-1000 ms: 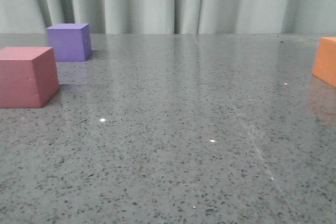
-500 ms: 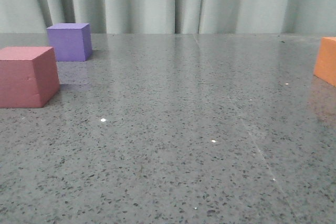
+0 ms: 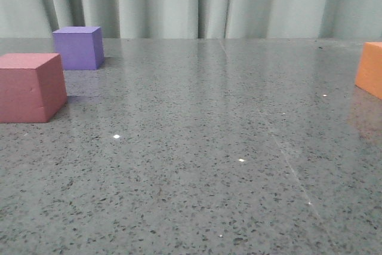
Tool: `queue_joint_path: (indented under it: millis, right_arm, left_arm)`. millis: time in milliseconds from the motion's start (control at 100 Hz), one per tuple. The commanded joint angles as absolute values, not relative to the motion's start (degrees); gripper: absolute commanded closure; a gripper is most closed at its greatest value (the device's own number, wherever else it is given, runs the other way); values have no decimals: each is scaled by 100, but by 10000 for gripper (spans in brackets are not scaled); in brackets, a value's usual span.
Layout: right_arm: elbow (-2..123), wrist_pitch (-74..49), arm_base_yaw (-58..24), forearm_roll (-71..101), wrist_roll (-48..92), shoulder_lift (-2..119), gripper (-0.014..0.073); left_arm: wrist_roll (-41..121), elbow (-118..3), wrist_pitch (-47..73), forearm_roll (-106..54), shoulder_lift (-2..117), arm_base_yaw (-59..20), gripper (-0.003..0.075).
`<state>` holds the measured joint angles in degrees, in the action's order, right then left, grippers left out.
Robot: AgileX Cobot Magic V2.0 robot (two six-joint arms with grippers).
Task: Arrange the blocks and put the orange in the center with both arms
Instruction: 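Move the right gripper above the orange cube, opening it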
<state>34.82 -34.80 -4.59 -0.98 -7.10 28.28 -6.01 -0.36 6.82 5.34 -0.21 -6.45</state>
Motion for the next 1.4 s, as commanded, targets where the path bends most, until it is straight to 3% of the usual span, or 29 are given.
queue_joint_path:
  millis: [0, 530, 650, 870, 960, 1390]
  right_arm:
    - [4186, -3649, -425, -65, -709, 3502, 713]
    - [4639, -3670, -425, -59, -709, 4848, 684]
    - [4639, -3875, -425, -59, -709, 4848, 518]
    - [4639, -4042, -425, -59, -709, 4848, -26]
    - [4639, -4031, -425, -59, -709, 4848, 11]
    - [5777, -4130, -425, -59, -709, 5652, 11]
  left_arm:
    - [-647, 281, 193, 541, -210, -695, 739]
    - [-647, 281, 193, 541, -210, -695, 739]
    - [-647, 281, 193, 541, -210, -695, 739]
    - [-647, 281, 193, 541, -210, -695, 739]
    - [-647, 281, 193, 541, -210, -695, 739]
    - [-647, 281, 193, 541, -210, -695, 739]
